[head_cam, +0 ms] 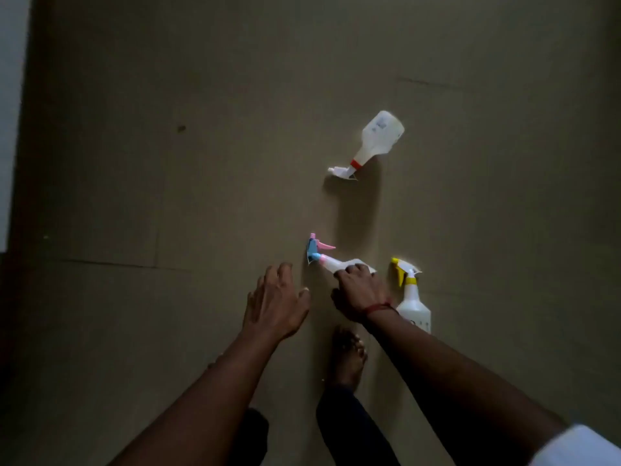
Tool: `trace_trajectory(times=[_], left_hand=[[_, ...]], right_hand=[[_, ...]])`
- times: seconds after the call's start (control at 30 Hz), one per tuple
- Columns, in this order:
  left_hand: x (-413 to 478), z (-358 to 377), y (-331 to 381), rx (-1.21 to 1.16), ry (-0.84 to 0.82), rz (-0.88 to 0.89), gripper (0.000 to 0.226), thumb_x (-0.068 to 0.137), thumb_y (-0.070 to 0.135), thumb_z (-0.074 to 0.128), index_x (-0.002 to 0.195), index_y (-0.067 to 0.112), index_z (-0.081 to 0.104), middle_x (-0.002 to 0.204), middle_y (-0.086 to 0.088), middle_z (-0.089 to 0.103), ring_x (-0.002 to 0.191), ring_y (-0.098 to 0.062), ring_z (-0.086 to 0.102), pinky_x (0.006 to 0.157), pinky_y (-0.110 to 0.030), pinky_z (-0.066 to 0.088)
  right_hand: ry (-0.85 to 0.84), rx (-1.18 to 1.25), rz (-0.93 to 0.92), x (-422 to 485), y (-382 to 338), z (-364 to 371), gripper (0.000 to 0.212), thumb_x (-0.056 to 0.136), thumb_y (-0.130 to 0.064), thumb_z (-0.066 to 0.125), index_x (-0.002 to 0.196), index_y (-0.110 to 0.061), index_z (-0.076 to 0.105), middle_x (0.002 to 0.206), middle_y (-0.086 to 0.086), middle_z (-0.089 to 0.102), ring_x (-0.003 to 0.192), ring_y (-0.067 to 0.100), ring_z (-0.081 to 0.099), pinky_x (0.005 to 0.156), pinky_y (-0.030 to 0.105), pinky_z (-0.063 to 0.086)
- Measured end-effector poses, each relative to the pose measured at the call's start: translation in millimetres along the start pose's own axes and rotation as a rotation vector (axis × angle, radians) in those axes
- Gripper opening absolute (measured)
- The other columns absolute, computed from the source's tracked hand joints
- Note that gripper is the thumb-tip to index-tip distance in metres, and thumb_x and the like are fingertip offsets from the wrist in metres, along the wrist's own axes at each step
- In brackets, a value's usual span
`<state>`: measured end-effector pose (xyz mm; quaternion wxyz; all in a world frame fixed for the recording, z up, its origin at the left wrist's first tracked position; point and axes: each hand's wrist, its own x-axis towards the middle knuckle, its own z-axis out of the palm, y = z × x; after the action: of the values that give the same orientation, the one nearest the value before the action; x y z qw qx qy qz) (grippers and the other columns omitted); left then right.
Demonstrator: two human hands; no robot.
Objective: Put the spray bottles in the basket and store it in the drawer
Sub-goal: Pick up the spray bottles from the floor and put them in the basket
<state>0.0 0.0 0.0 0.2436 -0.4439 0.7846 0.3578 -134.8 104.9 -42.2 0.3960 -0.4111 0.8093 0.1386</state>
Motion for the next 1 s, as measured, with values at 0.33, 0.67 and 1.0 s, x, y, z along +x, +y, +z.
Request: trace_trajectory(times=[0.33, 0.67, 1.0], left_hand=[[58, 71, -63, -0.094, 0.144, -0.119, 0.053, 0.082, 0.039, 0.054, 0.130, 0.020, 0.041, 0.130, -0.010, 0.050, 0.113, -0.031, 0.053, 0.090, -0.044, 0.047], [47, 77, -68, -0.082, 0.171, -0.108, 0.053, 0.082, 0.037, 0.054, 0.130, 0.020, 0.041, 0.131, -0.010, 0.051, 0.113, -0.029, 0.053, 0.089, -0.043, 0.045], [-39, 6, -48, -0.053, 0.116, -0.173, 0.055, 0.080, 0.039, 0.050, 0.130, 0.021, 0.036, 0.133, -0.009, 0.046, 0.118, -0.031, 0.049, 0.093, -0.046, 0.043]], right_hand=[[0.048, -0.211, -0.012, 119, 11, 73, 0.026, 0.084, -0.025, 0.057, 0.107, -0.014, 0.059, 0.106, 0.011, 0.066, 0.096, 0.030, 0.060, 0.081, 0.040, 0.043], [0.106, -0.091, 0.027, 113, 7, 82, 0.018, 0.085, -0.018, 0.056, 0.102, -0.016, 0.060, 0.093, 0.008, 0.069, 0.083, 0.028, 0.063, 0.078, 0.038, 0.043], [0.223, 0.689, 0.077, -3, -19, -3, 0.054, 0.095, -0.043, 0.045, 0.144, -0.046, 0.025, 0.077, -0.005, 0.067, 0.065, 0.014, 0.058, 0.060, 0.026, 0.039]])
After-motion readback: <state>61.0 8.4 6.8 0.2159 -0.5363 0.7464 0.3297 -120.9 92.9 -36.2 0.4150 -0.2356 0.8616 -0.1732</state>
